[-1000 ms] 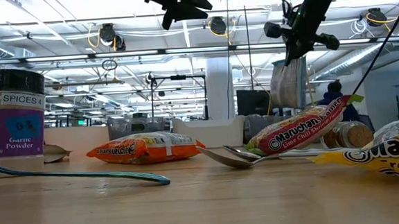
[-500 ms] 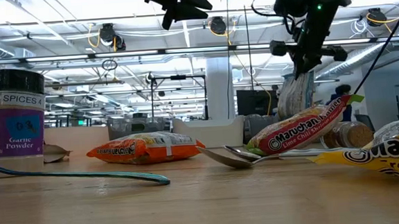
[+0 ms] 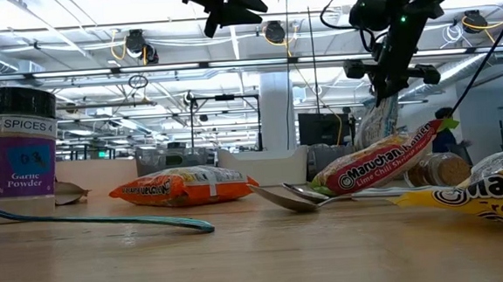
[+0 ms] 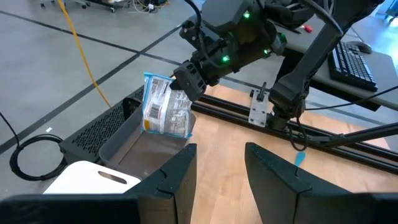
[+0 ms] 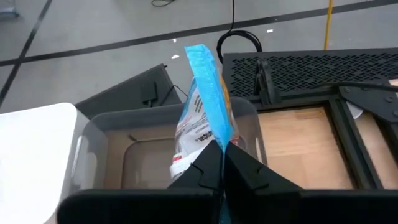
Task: Pick & Place Food Item
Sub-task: Put the blue noodle pack into the right black bin
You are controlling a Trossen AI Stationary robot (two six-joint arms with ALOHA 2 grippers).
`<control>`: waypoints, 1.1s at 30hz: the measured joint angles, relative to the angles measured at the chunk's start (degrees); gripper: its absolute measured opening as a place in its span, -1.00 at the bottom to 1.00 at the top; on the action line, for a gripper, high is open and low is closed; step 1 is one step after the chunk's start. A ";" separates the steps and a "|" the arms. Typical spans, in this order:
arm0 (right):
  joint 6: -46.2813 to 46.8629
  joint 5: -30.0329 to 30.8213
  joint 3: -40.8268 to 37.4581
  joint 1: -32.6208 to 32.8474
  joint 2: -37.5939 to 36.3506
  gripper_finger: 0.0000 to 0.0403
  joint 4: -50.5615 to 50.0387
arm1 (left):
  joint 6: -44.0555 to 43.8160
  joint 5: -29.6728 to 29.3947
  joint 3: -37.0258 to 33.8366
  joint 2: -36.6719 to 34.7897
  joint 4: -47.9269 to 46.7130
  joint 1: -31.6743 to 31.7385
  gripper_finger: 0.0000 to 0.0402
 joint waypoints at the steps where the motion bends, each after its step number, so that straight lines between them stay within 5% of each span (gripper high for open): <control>1: -0.29 -0.57 0.00 -0.30 0.00 -1.00 0.04 | -0.01 0.00 0.00 0.00 -0.01 0.00 -0.28; 33: -5.15 -3.68 0.00 -3.05 0.00 -1.00 3.69 | -0.02 0.00 0.00 0.00 0.00 0.01 -0.28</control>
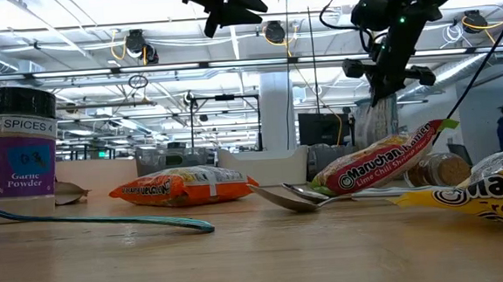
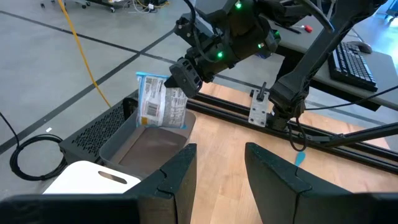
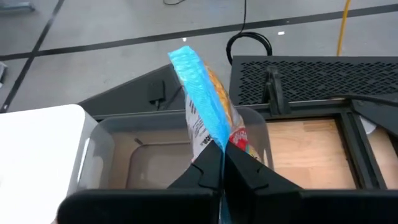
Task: Pick & Place Food Item
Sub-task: Put the blue noodle pack into the right black bin
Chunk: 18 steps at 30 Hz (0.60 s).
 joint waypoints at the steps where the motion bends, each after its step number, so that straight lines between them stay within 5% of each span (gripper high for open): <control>1: 0.00 -0.05 0.00 -0.11 0.00 -1.00 -0.01 | 0.01 0.00 0.00 0.00 0.00 -0.01 -0.28; 18: 1.95 1.61 -0.09 -0.33 0.00 -1.00 -2.58 | 0.00 0.00 0.00 0.00 0.00 -0.01 -0.28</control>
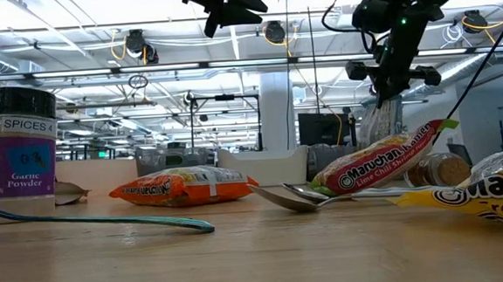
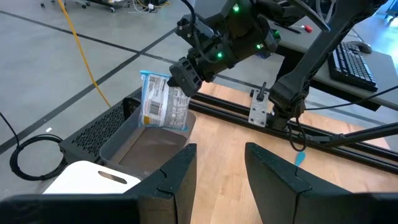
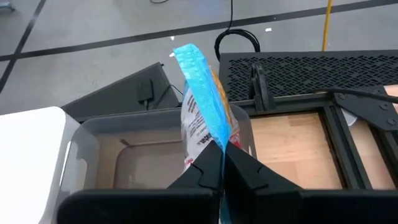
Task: Pick & Place Food Item
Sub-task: Put the blue noodle pack into the right black bin
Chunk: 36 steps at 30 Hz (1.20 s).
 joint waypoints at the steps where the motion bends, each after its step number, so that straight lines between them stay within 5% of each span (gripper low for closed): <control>1: 0.30 0.05 -0.22 0.00 0.00 -1.00 0.06 | 0.01 0.00 0.00 0.00 0.00 0.01 -0.28; 36: 5.83 1.47 -4.31 1.31 4.11 -1.00 6.01 | 0.00 0.00 -0.01 0.02 0.00 0.00 -0.28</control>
